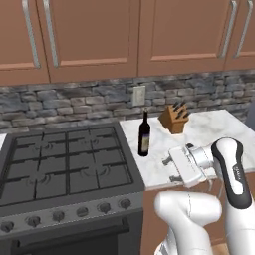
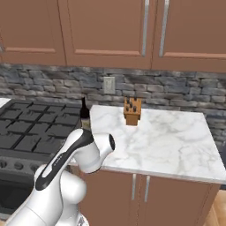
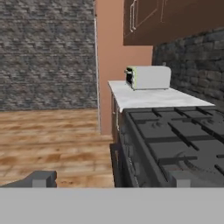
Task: Place the drinks on the dining counter in a tight cluster.
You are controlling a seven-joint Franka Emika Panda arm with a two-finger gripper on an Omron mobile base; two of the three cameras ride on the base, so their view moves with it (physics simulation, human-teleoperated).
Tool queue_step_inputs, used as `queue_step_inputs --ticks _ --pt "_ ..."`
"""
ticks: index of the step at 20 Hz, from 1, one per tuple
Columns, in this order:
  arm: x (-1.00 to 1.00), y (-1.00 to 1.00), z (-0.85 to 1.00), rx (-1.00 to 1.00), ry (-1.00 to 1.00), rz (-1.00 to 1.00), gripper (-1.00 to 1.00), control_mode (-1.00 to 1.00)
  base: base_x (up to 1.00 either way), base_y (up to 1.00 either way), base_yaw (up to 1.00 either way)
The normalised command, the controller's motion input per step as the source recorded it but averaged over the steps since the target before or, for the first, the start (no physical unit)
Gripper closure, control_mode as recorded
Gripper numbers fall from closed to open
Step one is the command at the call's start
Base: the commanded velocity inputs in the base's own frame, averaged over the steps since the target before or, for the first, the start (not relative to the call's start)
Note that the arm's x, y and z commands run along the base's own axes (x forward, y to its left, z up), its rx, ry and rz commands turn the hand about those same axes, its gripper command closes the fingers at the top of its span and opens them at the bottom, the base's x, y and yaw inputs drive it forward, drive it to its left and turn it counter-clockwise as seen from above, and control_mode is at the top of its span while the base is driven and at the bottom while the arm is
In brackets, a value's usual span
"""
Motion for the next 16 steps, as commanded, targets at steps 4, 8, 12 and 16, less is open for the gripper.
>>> queue_step_inputs --ticks 4,8,12,16 --pt "0.0 0.0 0.0 0.0 0.0 0.0 -1.0 1.0 0.57 0.09 0.0" --pt "0.0 0.0 0.0 0.0 0.0 0.0 -1.0 1.0 0.25 0.07 0.01" --pt "0.0 0.0 0.0 0.0 0.0 0.0 -1.0 1.0 0.3 0.03 0.0" --pt "0.0 0.0 0.0 0.0 0.0 0.0 -1.0 1.0 0.19 0.0 0.0"
